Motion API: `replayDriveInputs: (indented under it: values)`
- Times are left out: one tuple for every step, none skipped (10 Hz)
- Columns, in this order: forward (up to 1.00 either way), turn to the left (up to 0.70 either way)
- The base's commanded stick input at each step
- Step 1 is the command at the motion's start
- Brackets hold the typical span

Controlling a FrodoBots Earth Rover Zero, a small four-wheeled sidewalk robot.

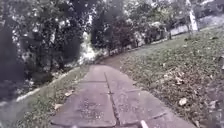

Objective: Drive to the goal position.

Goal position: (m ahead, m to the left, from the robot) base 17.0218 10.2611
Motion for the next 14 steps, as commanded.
replayDriveInputs:
  values:
    - [0.85, 0.00]
    - [0.85, 0.00]
    - [0.85, 0.00]
    - [0.85, 0.00]
    - [0.85, 0.00]
    - [0.85, 0.00]
    - [0.85, 0.00]
    - [0.85, 0.00]
    - [0.85, 0.00]
    - [0.85, 0.00]
    - [0.85, 0.00]
    - [0.85, 0.00]
    - [0.85, 0.00]
    - [0.85, 0.00]
